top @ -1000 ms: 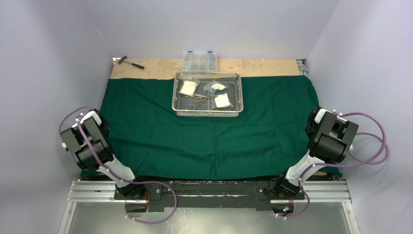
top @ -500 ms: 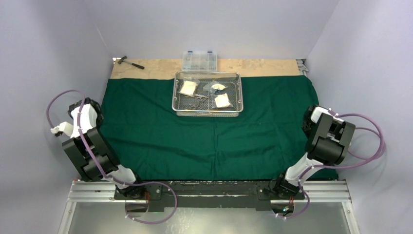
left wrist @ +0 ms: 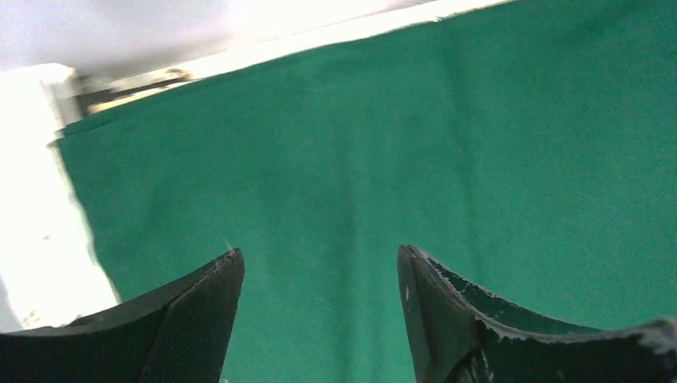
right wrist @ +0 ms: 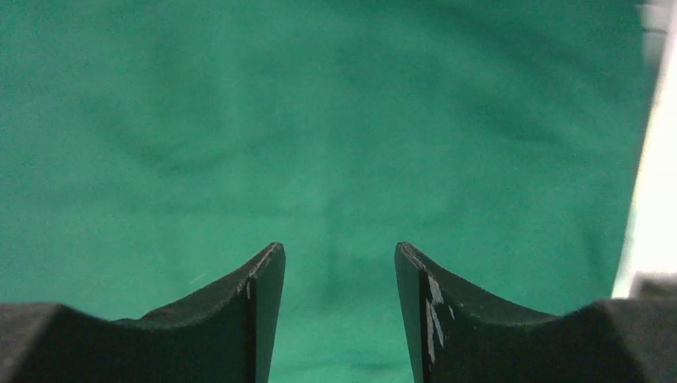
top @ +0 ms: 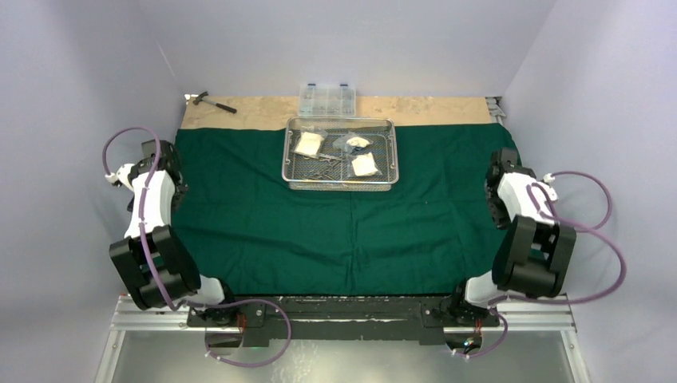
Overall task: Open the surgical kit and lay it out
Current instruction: Smooth out the surgical kit at the center of the board.
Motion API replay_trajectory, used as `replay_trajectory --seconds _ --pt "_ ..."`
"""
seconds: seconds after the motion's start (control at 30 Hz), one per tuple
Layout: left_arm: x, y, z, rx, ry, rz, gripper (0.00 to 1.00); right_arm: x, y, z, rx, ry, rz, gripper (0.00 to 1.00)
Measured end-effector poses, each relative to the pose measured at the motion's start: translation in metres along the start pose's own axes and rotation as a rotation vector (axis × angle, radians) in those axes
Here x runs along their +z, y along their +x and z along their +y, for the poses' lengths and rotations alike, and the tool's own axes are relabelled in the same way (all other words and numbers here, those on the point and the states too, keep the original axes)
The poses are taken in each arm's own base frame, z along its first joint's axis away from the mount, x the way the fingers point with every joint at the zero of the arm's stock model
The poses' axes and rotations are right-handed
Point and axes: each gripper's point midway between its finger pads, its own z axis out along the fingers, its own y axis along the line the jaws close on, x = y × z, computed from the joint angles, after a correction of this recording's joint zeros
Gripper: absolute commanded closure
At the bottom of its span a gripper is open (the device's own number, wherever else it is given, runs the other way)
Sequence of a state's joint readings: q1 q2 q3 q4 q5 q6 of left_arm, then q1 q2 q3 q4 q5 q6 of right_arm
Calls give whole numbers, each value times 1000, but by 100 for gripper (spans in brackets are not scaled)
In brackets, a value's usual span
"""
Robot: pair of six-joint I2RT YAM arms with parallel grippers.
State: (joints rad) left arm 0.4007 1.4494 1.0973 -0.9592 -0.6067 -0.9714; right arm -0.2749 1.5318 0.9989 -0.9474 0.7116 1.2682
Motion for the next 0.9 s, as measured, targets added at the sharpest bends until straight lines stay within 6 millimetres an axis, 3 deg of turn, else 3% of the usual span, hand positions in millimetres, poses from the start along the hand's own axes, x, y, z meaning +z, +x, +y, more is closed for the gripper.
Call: replay_trajectory --seconds 0.2,0.33,0.5,0.67,0.77,0.9 --pt "-24 4 -74 85 425 41 36 -60 0 90 -116 -613 93 37" --pt "-33 15 -135 159 660 94 37 -92 12 146 -257 -877 136 36" --pt "-31 36 -211 275 790 166 37 -114 37 216 -428 -1041 205 34" --pt "-42 69 -277 396 888 186 42 -128 76 258 -561 -1114 244 34" --pt "-49 84 -309 443 930 181 49 -135 94 272 -606 -1130 249 37" --pt "-48 95 -342 469 966 174 52 -135 112 296 -647 -1145 252 42"
